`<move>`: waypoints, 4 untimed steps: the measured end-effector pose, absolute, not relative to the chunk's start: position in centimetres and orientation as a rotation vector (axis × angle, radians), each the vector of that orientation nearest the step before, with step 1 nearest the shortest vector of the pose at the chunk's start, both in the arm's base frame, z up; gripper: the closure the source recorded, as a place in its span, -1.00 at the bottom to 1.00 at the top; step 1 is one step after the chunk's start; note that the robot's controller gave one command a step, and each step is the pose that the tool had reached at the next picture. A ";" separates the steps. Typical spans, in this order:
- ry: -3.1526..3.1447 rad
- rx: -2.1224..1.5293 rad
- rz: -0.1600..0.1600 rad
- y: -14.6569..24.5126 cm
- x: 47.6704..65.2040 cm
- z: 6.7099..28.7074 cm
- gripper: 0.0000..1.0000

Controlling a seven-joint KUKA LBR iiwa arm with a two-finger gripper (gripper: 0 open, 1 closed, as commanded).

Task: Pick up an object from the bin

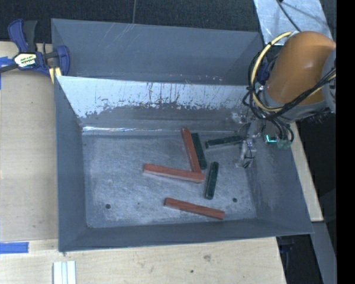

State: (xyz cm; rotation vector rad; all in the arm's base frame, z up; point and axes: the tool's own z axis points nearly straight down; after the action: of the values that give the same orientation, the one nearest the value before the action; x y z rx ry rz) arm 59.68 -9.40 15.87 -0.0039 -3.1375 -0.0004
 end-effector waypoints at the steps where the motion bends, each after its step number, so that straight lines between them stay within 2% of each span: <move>1: -3.101 0.538 0.002 -2.8 61.9 7.2 -1.00; 2: -3.082 0.533 0.003 -3.1 61.8 7.7 1.00; 3: -3.101 0.537 0.002 -2.9 61.9 7.2 -1.00; 4: -3.057 0.531 -0.006 -3.0 61.1 6.9 1.00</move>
Offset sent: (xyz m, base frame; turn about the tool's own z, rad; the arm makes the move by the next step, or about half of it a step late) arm 0.0205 0.0660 -0.0887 -0.3476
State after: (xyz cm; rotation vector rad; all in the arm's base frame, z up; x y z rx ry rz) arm 61.06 -3.00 6.86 0.5314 -3.0571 -0.0063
